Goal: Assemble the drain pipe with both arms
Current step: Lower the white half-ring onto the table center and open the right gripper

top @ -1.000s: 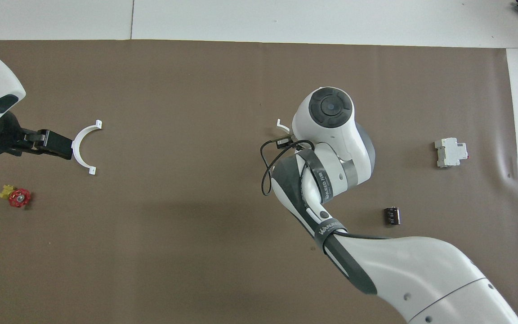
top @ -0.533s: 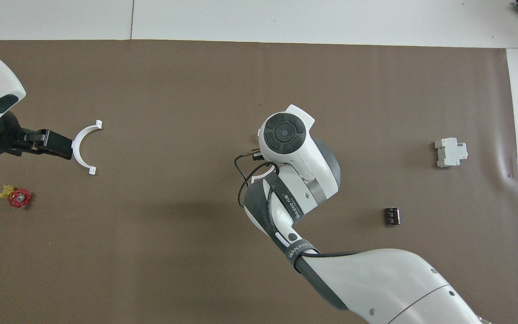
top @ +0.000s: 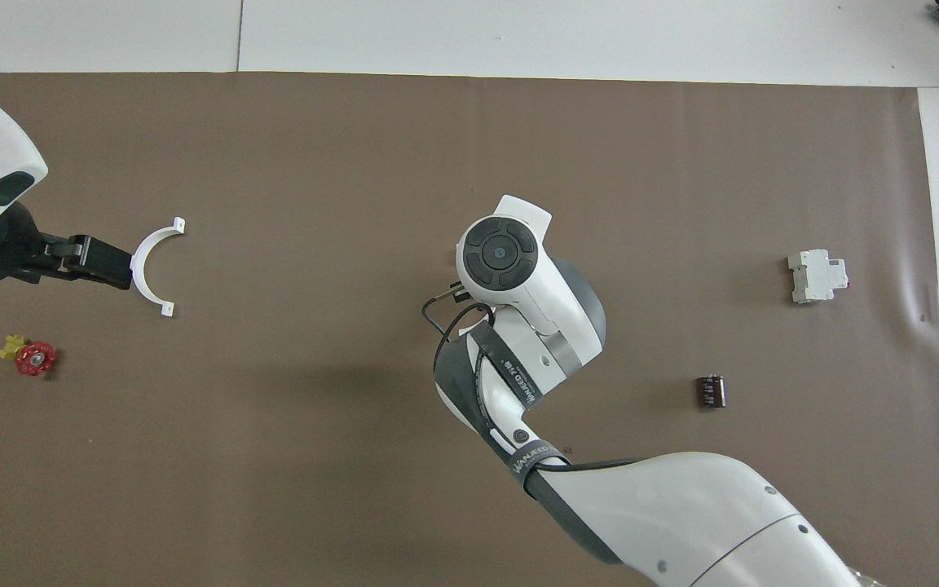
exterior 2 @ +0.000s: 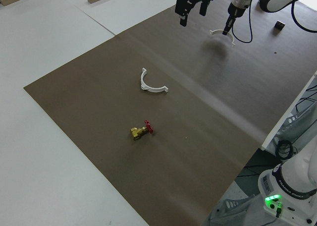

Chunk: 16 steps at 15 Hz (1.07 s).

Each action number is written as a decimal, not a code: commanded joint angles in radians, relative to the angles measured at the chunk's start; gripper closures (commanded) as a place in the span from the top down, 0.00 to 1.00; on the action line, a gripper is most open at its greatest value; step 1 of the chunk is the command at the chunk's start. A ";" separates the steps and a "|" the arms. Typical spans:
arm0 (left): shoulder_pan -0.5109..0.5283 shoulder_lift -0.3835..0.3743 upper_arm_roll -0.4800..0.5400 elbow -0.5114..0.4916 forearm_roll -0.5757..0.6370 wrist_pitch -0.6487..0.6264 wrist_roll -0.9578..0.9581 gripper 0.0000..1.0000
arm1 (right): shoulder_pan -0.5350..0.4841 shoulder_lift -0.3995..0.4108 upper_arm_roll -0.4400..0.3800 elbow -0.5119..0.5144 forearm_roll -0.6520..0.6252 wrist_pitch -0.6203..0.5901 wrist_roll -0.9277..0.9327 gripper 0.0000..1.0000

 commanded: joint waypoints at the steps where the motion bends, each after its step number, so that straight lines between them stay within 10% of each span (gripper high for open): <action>1: 0.012 -0.021 -0.009 -0.030 -0.006 0.021 -0.011 1.00 | -0.009 0.004 0.008 -0.006 -0.004 0.030 -0.029 0.00; 14: 0.012 -0.021 -0.009 -0.030 -0.006 0.021 -0.011 1.00 | -0.002 0.004 0.008 -0.047 0.039 0.086 -0.008 0.00; 16: 0.012 -0.021 -0.009 -0.030 -0.006 0.021 -0.011 1.00 | 0.001 0.001 0.008 -0.043 0.041 0.074 0.001 1.00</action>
